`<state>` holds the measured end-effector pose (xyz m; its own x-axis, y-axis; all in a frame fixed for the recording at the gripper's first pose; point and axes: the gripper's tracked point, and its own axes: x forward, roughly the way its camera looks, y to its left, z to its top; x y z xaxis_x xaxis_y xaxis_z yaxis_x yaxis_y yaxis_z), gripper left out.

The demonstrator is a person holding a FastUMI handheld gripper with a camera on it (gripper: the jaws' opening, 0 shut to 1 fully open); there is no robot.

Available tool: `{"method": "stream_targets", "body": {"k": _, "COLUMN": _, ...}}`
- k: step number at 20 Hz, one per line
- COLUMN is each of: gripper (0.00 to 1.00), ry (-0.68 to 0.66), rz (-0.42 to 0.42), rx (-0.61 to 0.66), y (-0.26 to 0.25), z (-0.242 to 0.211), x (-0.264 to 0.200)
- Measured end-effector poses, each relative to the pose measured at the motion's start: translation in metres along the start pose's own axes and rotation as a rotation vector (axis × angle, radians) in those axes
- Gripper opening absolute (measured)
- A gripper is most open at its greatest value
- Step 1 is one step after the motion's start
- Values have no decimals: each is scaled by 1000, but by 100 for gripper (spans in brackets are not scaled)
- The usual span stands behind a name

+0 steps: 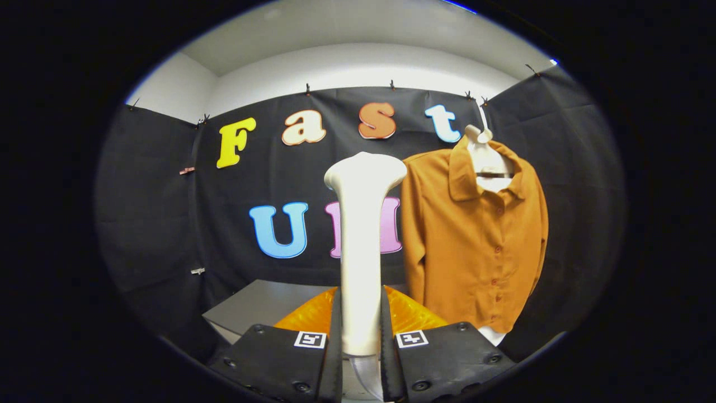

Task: Iron the clothes twice with a garment steamer, once on the left side and once on the right side.

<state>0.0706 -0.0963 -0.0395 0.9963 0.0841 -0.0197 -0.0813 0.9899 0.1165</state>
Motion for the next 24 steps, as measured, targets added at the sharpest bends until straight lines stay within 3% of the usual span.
{"method": "stream_targets", "body": {"k": 8, "gripper": 31, "ry": -180, "rz": -13, "rx": 41, "y": -93, "z": 26, "x": -6}}
{"method": "stream_targets", "body": {"k": 13, "gripper": 31, "ry": -172, "rz": -41, "rx": 53, "y": -143, "z": 2, "x": 22}}
{"method": "stream_targets", "body": {"k": 24, "gripper": 31, "ry": -7, "rz": -56, "rx": 86, "y": -169, "z": -88, "x": 52}}
